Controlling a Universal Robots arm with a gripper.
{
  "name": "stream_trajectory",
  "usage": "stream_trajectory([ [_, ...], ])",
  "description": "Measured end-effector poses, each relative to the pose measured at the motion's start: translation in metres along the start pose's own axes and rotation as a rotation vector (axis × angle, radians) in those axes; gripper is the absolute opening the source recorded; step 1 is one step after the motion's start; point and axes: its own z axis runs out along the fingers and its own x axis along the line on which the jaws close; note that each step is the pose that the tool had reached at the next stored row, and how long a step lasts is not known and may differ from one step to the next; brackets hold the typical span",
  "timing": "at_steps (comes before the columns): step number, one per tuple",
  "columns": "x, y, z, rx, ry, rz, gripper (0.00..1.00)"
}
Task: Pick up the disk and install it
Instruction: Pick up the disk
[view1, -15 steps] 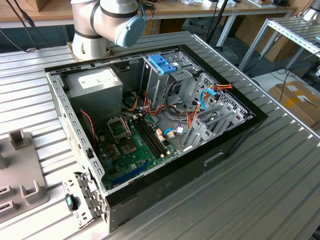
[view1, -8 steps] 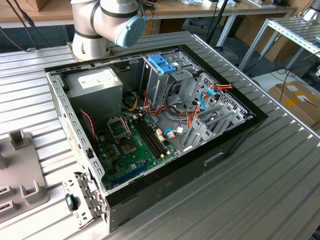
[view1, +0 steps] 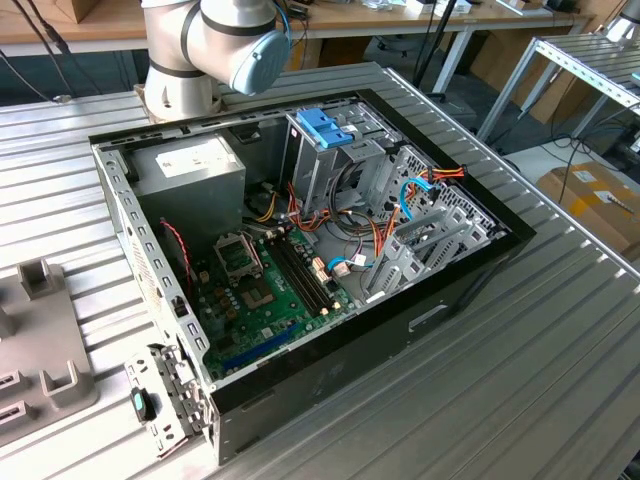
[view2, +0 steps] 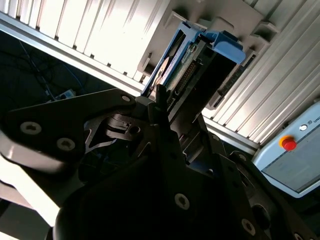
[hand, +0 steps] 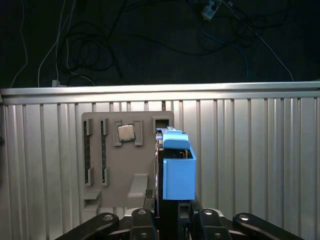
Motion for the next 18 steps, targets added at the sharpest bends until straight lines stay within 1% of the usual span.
stream_trajectory([
  [11,-0.0001,-0.0004,-0.0012,-0.0002,0.0001,0.000,0.35],
  [14,-0.0001,-0.0041,-0.0011,-0.0001,0.0001,0.000,0.35],
  [16,-0.0003,-0.0088,-0.0009,0.0000,0.0001,0.000,0.35],
  [18,-0.0003,-0.0111,-0.0009,0.0000,0.0000,0.000,0.35],
])
